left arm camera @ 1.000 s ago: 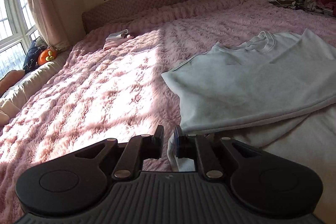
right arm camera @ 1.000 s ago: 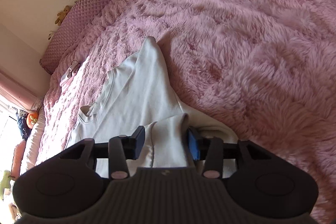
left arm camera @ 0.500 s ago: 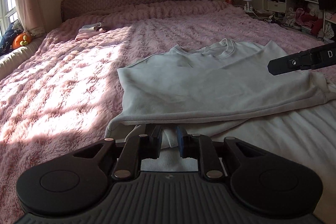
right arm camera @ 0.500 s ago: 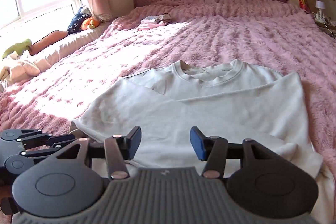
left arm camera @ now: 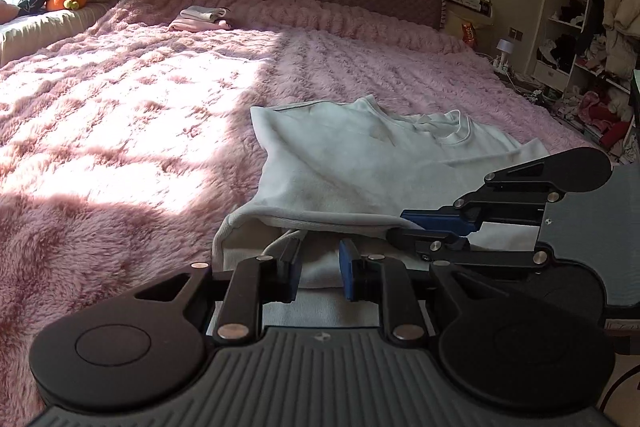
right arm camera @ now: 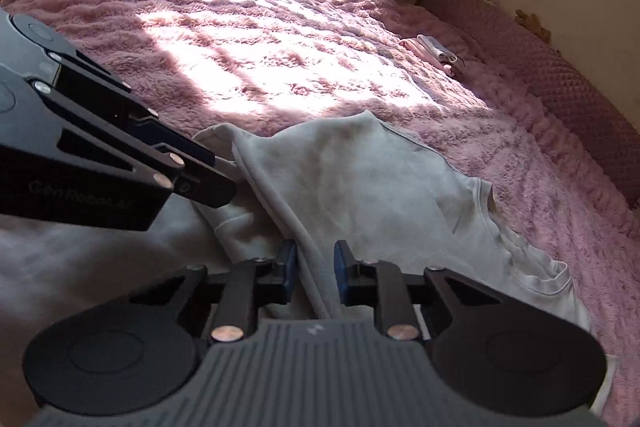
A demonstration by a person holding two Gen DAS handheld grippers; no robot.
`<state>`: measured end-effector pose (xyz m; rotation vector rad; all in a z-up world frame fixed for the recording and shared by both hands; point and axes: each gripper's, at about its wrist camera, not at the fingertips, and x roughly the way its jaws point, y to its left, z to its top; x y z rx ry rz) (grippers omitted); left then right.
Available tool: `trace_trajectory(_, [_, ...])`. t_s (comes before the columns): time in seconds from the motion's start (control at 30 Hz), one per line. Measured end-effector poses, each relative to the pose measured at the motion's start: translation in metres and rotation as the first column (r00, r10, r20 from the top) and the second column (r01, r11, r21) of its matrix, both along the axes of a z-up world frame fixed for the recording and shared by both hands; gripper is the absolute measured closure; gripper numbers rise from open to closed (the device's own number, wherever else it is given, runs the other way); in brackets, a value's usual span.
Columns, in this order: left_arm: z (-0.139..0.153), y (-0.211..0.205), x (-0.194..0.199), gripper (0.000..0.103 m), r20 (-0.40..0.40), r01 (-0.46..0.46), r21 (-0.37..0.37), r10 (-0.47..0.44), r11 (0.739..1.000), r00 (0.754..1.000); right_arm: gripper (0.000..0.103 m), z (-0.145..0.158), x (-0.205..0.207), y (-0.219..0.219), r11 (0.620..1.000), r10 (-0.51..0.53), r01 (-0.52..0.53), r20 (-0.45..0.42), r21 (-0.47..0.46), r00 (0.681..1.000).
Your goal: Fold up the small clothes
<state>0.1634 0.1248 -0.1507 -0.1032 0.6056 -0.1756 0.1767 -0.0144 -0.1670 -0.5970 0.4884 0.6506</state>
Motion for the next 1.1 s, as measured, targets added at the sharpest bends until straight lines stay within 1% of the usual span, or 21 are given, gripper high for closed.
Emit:
trace_trajectory(0.07, [-0.003,-0.003,0.003,0.078,-0.002,0.023,-0.020,-0.023,1.000,1.000,0.103,0.009,0.002,-0.004,0.999,-0.007,0.008,-0.009,0.048,1.000])
trace_trajectory(0.13, [-0.005,-0.010,0.005,0.077,0.000,0.045,-0.022,-0.045,0.999,0.999,0.103,0.022,0.001,-0.010,0.995,-0.027,0.026,0.015,0.097,1.000])
trace_trajectory(0.2, [-0.007,-0.017,0.010,0.075,0.005,0.064,-0.019,-0.064,0.998,0.998,0.103,0.032,0.002,-0.015,0.992,-0.032,0.029,0.020,0.121,0.999])
trace_trajectory(0.27, [-0.008,-0.023,0.019,0.069,0.006,0.082,-0.034,-0.082,0.996,0.997,0.103,0.038,0.003,-0.018,0.990,-0.035,0.032,0.023,0.136,0.999])
trace_trajectory(0.3, [-0.009,-0.026,0.023,0.069,0.006,0.083,-0.028,-0.083,0.996,0.997,0.103,0.040,0.003,-0.019,0.990,-0.034,0.031,0.020,0.140,0.999])
trace_trajectory(0.37, [-0.010,-0.032,0.030,0.069,0.013,0.061,0.001,-0.061,0.998,0.998,0.103,0.043,0.004,-0.021,0.987,-0.046,0.043,0.020,0.154,0.999])
trace_trajectory(0.43, [-0.010,-0.032,0.033,0.069,0.032,0.022,0.018,-0.023,1.000,0.999,0.103,0.045,0.007,-0.023,0.984,-0.054,0.053,0.000,0.171,0.999])
trace_trajectory(0.47, [-0.010,-0.031,0.033,0.069,0.040,-0.014,0.043,0.012,0.999,0.999,0.103,0.045,0.008,-0.024,0.983,-0.054,0.055,-0.006,0.178,0.998])
trace_trajectory(0.5, [-0.011,-0.029,0.034,0.070,0.042,-0.086,0.086,0.083,0.993,0.996,0.103,0.045,0.008,-0.024,0.982,-0.057,0.057,-0.005,0.181,0.998])
trace_trajectory(0.53, [-0.011,-0.024,0.034,0.079,0.036,-0.121,0.079,0.119,0.989,0.992,0.103,0.045,0.007,-0.023,0.982,-0.052,0.052,-0.005,0.179,0.999])
trace_trajectory(0.57, [-0.012,-0.019,0.032,0.083,0.027,-0.143,0.051,0.142,0.988,0.990,0.103,0.044,0.006,-0.022,0.983,-0.046,0.047,-0.008,0.180,0.999])
trace_trajectory(0.63, [-0.016,-0.014,0.030,0.085,-0.005,-0.174,0.031,0.174,0.984,0.985,0.103,0.041,0.003,-0.019,0.984,-0.036,0.038,-0.013,0.174,0.999])
trace_trajectory(0.7, [-0.021,-0.011,0.026,0.086,-0.016,-0.190,0.010,0.191,0.982,0.982,0.103,0.037,0.001,-0.016,0.985,-0.029,0.032,-0.022,0.168,0.999])
trace_trajectory(0.77, [-0.022,-0.005,0.024,0.087,-0.010,-0.202,-0.024,0.202,0.979,0.979,0.103,0.034,0.000,-0.014,0.986,-0.025,0.031,-0.033,0.164,0.999])
trace_trajectory(0.83, [-0.021,0.004,0.024,0.089,-0.022,-0.218,-0.082,0.217,0.972,0.976,0.102,0.032,0.000,-0.013,0.988,-0.018,0.025,-0.050,0.155,0.999])
trace_trajectory(0.9, [-0.017,0.009,0.020,0.090,-0.009,-0.237,-0.115,0.237,0.965,0.971,0.101,0.031,-0.001,-0.015,0.989,-0.015,0.023,-0.054,0.147,0.998])
trace_trajectory(0.93, [-0.013,0.010,0.016,0.090,0.015,-0.248,-0.109,0.251,0.963,0.968,0.099,0.032,-0.003,-0.017,0.988,-0.009,0.017,-0.059,0.151,0.998])
trace_trajectory(0.97, [-0.011,0.011,0.014,0.090,0.026,-0.252,-0.109,0.256,0.962,0.966,0.095,0.035,-0.007,-0.022,0.987,-0.006,0.016,-0.060,0.161,0.998])
trace_trajectory(1.0, [-0.011,0.013,0.012,0.090,0.028,-0.258,-0.119,0.263,0.959,0.964,0.082,0.038,-0.013,-0.028,0.985,-0.013,0.022,-0.054,0.172,0.998])
trace_trajectory(1.03, [-0.013,0.017,0.012,0.090,0.016,-0.278,-0.132,0.282,0.952,0.959,0.073,0.041,-0.020,-0.036,0.982,-0.029,0.037,-0.045,0.186,0.999])
trace_trajectory(1.1, [-0.023,0.028,0.017,0.090,-0.049,-0.335,-0.171,0.332,0.927,0.942,0.073,0.045,-0.033,-0.063,0.971,-0.085,0.097,-0.064,0.220,0.994])
